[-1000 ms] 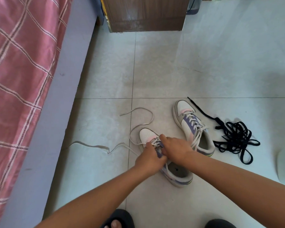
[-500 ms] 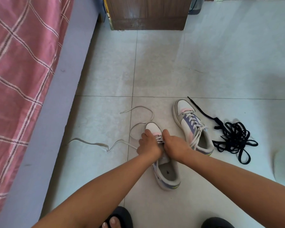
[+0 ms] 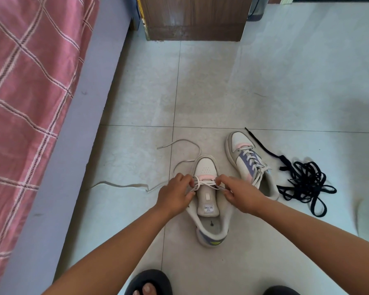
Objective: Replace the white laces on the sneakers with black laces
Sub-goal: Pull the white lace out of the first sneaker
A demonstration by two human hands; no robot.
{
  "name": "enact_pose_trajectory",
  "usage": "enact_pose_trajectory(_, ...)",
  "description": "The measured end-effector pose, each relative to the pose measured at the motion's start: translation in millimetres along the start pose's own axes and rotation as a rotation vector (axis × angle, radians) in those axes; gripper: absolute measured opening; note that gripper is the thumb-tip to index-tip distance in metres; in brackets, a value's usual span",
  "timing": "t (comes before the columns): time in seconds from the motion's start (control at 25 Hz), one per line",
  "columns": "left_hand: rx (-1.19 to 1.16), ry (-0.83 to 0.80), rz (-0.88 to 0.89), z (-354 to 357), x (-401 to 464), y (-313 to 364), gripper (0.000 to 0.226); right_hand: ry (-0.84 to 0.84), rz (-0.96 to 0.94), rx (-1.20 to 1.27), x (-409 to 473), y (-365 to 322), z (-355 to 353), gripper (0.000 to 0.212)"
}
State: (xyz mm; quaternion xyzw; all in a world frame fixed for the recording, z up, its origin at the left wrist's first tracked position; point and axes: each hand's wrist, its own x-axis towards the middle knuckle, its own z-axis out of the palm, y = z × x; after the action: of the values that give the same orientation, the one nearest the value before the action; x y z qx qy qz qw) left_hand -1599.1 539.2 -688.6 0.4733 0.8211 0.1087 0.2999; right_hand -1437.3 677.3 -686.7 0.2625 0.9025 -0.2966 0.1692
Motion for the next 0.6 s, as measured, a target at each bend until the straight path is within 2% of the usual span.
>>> enact_pose_trajectory(0.12, -0.047, 0.039, 0.019, 4.6, 4.6, 2.5, 0.023, 0.059, -0.086, -0.125, 3.7, -1.4, 4.2, 0.036)
enact_pose_trajectory(0.32, -0.054, 0.064, -0.003, 7.3, 12.4, 18.5, 0.020, 0.097, -0.057, -0.162, 11.4, -5.7, 13.4, 0.019)
enact_pose_trajectory(0.44, -0.027, 0.011, -0.039, 11.0, 15.7, 25.0, 0.021, 0.100, -0.034, -0.050, 16.8, -6.9, 17.8, 0.015)
enact_pose_trajectory(0.52, -0.058, -0.058, -0.091, 12.2, 19.5, 28.0, 0.018, 0.134, 0.032, 0.114, 20.1, -10.5, 18.7, 0.014)
enact_pose_trajectory(0.6, -0.178, -0.125, -0.161, 7.1, 21.9, 33.6, 0.014, 0.123, 0.132, 0.308, 20.2, -16.4, 14.3, 0.026)
